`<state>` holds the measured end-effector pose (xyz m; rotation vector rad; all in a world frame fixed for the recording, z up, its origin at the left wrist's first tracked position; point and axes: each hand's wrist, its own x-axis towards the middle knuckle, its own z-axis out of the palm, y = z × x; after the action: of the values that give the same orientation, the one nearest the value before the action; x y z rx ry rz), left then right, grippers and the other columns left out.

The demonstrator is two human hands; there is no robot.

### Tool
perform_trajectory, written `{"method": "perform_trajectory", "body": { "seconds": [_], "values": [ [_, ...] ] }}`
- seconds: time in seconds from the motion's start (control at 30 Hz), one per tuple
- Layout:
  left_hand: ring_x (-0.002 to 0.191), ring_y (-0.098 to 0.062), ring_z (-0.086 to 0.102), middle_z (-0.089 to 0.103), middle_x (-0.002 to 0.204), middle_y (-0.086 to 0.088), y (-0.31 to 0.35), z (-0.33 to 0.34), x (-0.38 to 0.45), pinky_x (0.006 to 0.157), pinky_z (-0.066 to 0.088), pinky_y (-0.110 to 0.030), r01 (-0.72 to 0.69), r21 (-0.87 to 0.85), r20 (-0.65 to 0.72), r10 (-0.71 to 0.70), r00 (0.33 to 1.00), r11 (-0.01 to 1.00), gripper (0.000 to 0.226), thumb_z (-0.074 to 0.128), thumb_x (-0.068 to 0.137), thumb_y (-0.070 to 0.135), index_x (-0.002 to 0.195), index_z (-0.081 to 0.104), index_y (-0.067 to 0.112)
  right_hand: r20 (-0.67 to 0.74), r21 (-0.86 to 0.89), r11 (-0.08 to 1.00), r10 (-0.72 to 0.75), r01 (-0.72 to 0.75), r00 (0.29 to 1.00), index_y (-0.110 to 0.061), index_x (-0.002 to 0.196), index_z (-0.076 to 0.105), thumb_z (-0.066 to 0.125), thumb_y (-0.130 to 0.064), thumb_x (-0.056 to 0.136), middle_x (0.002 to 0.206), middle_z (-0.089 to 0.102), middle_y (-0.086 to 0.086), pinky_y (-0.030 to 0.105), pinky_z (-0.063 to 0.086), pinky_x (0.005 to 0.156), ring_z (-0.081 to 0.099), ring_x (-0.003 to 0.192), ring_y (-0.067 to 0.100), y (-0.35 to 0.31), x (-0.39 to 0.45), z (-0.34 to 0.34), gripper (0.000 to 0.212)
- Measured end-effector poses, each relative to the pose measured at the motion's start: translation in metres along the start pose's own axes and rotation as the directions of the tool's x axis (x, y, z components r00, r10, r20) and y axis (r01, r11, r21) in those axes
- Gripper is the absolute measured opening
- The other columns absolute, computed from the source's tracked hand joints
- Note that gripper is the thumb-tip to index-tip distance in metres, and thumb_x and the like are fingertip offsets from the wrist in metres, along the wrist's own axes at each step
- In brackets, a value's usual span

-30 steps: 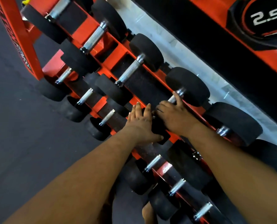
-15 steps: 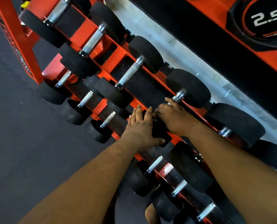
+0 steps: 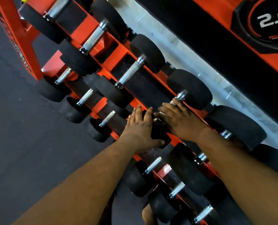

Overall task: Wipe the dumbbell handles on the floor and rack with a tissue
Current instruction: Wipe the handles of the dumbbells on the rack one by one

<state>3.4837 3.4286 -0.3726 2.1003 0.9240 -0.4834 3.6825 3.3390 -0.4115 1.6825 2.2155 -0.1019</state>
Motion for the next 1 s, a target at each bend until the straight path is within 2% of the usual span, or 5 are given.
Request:
{"method": "perform_trajectory", "body": {
  "seconds": [0.17,0.37,0.6,0.83,1.0],
  "values": [
    [0.152,-0.028,-0.024,-0.027,0.165,-0.013,0.001,-0.001,0.000,0.121,-0.009,-0.042,0.012,0.000,0.011,-0.012,1.000,1.000,0.126,0.077,0.077,0.059,0.160,-0.012,0.028,0.158,0.115,0.989,0.071,-0.090,0.985,-0.023,0.108,0.065,0.024,-0.044,0.094,0.106,0.064,-0.001,0.044,0.031,0.110,0.056,0.110,0.024,0.002,0.049,-0.035,0.048],
    [0.152,-0.028,-0.023,-0.027,0.165,-0.012,0.001,-0.002,-0.002,0.121,-0.007,-0.043,0.005,0.005,0.011,-0.005,1.000,1.000,0.124,0.076,0.079,0.060,0.160,-0.013,0.029,-0.018,-0.040,0.999,0.022,-0.023,1.000,-0.015,0.138,0.055,0.049,-0.053,0.096,0.134,0.055,0.011,0.047,0.016,0.124,0.049,0.132,0.033,0.021,0.007,0.005,0.057],
    [0.153,-0.028,-0.023,-0.026,0.165,-0.012,0.002,-0.003,-0.002,0.122,-0.005,-0.044,0.019,-0.002,0.011,-0.019,1.000,1.000,0.125,0.076,0.077,0.061,0.160,-0.013,0.031,0.168,0.043,0.997,0.055,-0.063,0.984,-0.020,0.114,0.057,0.048,-0.067,0.085,0.111,0.058,0.003,0.039,0.027,0.113,0.052,0.113,0.025,0.028,0.042,-0.030,0.056],
    [0.153,-0.028,-0.022,-0.026,0.165,-0.012,0.001,-0.001,-0.003,0.125,-0.003,-0.047,0.015,-0.001,0.004,-0.015,1.000,1.000,0.124,0.077,0.078,0.060,0.160,-0.011,0.031,-0.045,-0.160,0.968,0.188,-0.193,0.981,-0.004,0.141,0.044,0.031,-0.009,0.094,0.143,0.050,0.022,0.047,0.016,0.124,0.040,0.142,0.039,0.010,0.007,-0.005,0.049],
    [0.153,-0.028,-0.021,-0.025,0.165,-0.012,0.003,-0.002,-0.002,0.126,-0.002,-0.047,0.025,0.000,-0.004,-0.025,1.000,1.000,0.124,0.077,0.077,0.060,0.160,-0.010,0.030,0.000,-0.086,0.989,0.119,-0.118,0.993,-0.010,0.136,0.057,0.043,-0.013,0.089,0.137,0.057,0.011,0.057,0.009,0.121,0.040,0.143,0.031,-0.009,0.017,-0.017,0.049]
  ]
}}
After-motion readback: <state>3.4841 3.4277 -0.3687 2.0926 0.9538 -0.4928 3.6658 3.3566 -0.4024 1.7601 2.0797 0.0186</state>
